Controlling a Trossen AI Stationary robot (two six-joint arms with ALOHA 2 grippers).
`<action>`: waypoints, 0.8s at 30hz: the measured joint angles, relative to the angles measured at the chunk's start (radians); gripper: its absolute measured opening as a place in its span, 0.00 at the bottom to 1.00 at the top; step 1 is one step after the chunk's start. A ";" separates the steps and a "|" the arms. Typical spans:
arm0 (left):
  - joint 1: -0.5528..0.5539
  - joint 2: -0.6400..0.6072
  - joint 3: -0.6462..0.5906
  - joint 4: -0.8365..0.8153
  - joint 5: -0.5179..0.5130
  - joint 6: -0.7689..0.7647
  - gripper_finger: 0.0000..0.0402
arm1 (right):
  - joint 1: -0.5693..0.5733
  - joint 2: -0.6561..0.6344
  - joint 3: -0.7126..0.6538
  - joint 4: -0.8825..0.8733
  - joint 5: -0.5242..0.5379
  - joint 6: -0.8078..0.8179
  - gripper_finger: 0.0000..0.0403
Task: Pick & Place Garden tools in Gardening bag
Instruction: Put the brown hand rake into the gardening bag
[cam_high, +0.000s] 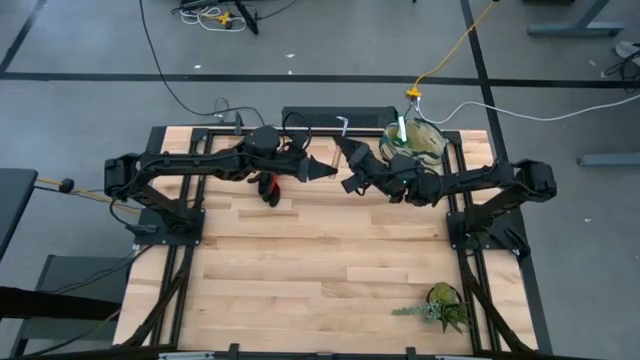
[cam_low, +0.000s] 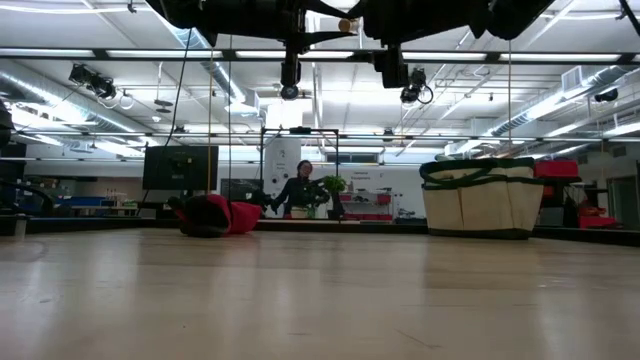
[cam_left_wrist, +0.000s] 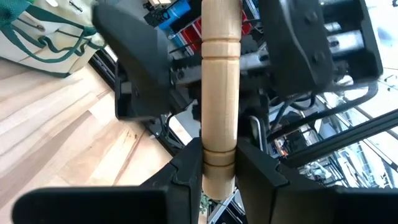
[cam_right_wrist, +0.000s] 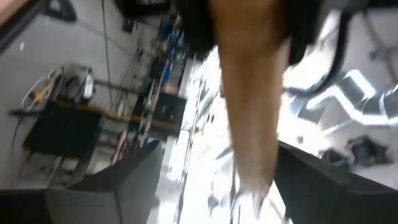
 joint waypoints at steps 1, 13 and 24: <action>0.000 0.000 0.000 0.000 0.000 0.000 0.22 | 0.002 0.000 0.000 0.007 0.028 -0.002 0.74; 0.000 0.000 0.000 0.028 -0.003 -0.005 0.22 | 0.050 -0.001 0.000 0.018 0.029 -0.018 0.74; -0.005 0.000 0.000 0.028 0.010 -0.011 0.22 | 0.046 -0.001 -0.001 0.016 0.032 -0.072 0.64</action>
